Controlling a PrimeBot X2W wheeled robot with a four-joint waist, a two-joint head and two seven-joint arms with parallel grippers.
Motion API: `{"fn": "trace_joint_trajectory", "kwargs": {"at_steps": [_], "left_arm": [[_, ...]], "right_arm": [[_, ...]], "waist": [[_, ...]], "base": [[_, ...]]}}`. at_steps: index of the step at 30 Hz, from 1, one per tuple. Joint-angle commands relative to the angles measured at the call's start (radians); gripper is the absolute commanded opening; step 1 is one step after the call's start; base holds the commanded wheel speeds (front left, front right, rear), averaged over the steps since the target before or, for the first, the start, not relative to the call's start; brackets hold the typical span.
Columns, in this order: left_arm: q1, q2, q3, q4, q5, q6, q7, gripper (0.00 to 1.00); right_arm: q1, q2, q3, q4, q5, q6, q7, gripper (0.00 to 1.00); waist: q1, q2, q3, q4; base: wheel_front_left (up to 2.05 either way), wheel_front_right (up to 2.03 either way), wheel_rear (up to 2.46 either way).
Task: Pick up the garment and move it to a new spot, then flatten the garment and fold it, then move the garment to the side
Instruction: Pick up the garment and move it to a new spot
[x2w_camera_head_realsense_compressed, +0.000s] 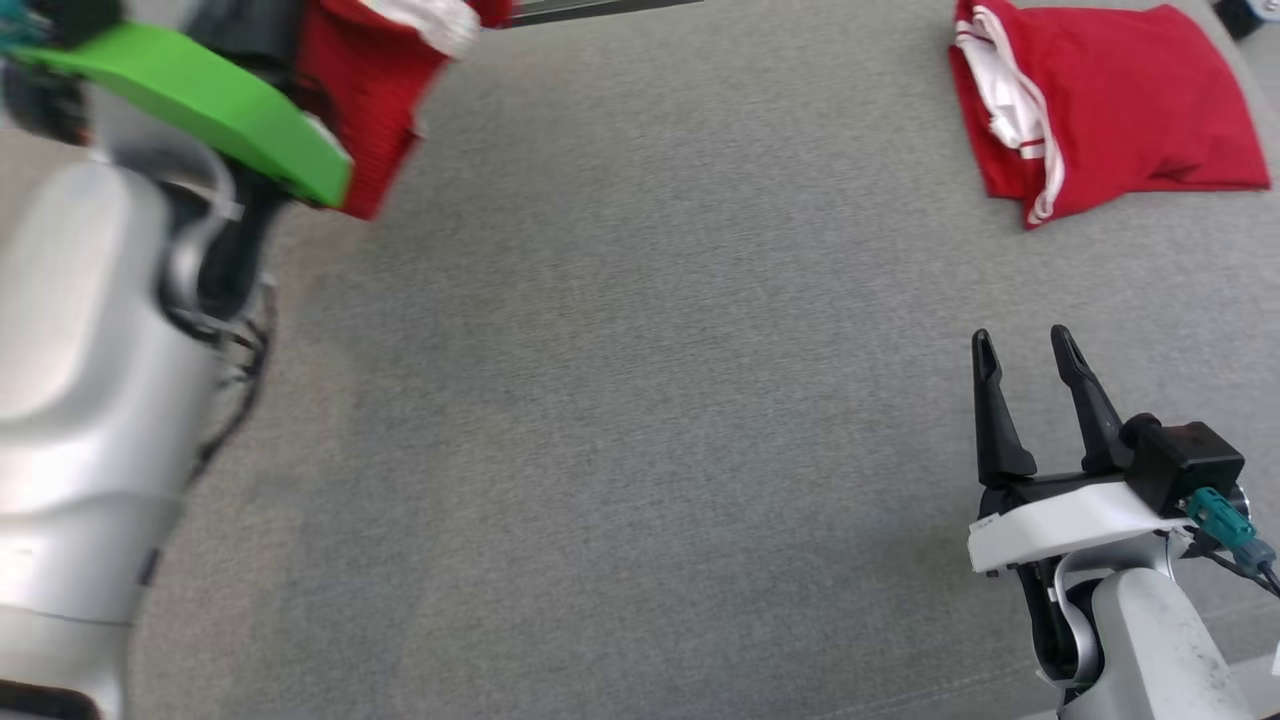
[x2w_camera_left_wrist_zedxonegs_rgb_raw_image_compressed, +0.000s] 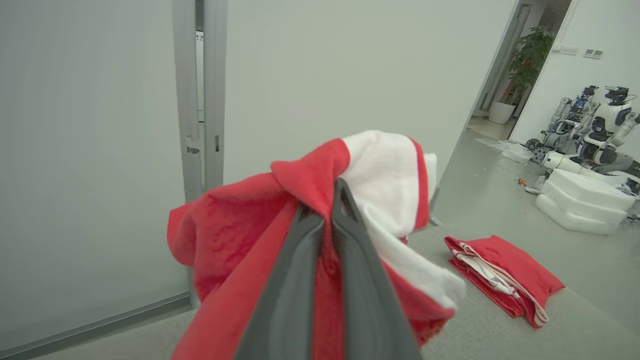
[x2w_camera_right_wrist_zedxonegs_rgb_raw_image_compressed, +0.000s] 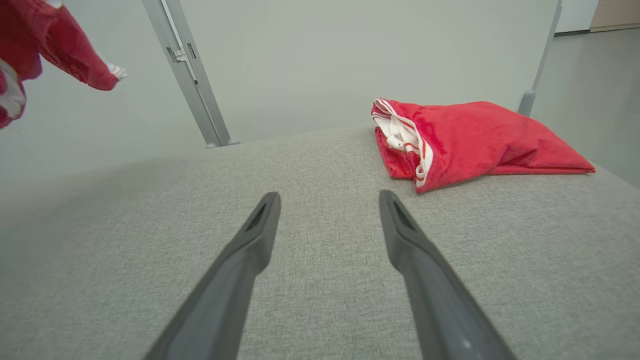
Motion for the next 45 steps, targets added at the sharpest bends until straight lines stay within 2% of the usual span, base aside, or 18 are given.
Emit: {"fn": "trace_joint_trajectory", "kwargs": {"at_steps": [1,9,16,17,18,24,30,36,45], "left_arm": [[0.034,-0.021,-0.013,-0.015,0.007,0.009,-0.003,0.0],[0.2,-0.143,-0.115,-0.026,-0.007,0.031,-0.017,0.0],[0.342,-0.192,-0.186,0.062,0.011,0.038,-0.053,0.0],[0.356,-0.2,-0.198,0.073,0.018,0.034,-0.061,0.33],[0.362,-0.204,-0.205,0.079,0.024,0.031,-0.071,1.0],[0.354,-0.195,-0.206,0.093,0.07,0.038,-0.163,1.0],[0.388,-0.144,-0.121,0.037,0.121,0.084,-0.21,1.0],[0.52,-0.095,0.084,-0.126,0.226,0.117,-0.212,1.0],[0.78,-0.086,0.362,-0.267,0.364,0.104,-0.212,1.0]], "right_arm": [[0.011,-0.001,-0.002,-0.006,0.013,-0.002,-0.004,1.0],[0.028,0.0,-0.011,-0.026,0.032,-0.002,-0.004,1.0],[0.023,0.0,-0.003,-0.029,0.04,-0.002,-0.004,1.0],[0.023,-0.001,-0.005,-0.028,0.04,-0.002,-0.004,1.0],[0.024,0.0,-0.005,-0.026,0.04,-0.002,-0.004,1.0],[0.035,-0.001,-0.003,-0.016,0.03,-0.002,-0.004,1.0],[0.059,-0.001,0.007,-0.011,0.02,-0.002,-0.004,1.0],[0.077,-0.001,0.016,-0.014,0.011,-0.002,-0.004,1.0],[0.099,-0.001,0.026,-0.009,0.004,-0.002,-0.004,1.0]], "waist": [[0.0,-0.0001,-0.019,-0.044],[0.0,-0.0001,-0.015,-0.053],[0.0,-0.0001,-0.006,-0.03],[0.0,-0.0001,-0.007,-0.024],[0.0,-0.0001,-0.01,-0.018],[0.0,-0.0001,-0.051,0.021],[0.0,-0.0001,-0.106,0.066],[0.0,-0.0001,-0.152,0.11],[0.0,-0.0001,-0.213,0.158]], "base": [[0.0,0.0,0.0],[0.0,0.0,0.0],[0.0,0.0,0.0],[0.0,0.0,0.0],[0.0,0.0,0.0],[0.0,0.0,0.0],[0.0,0.0,0.0],[0.0,0.0,0.0],[0.0,0.0,0.0]]}}
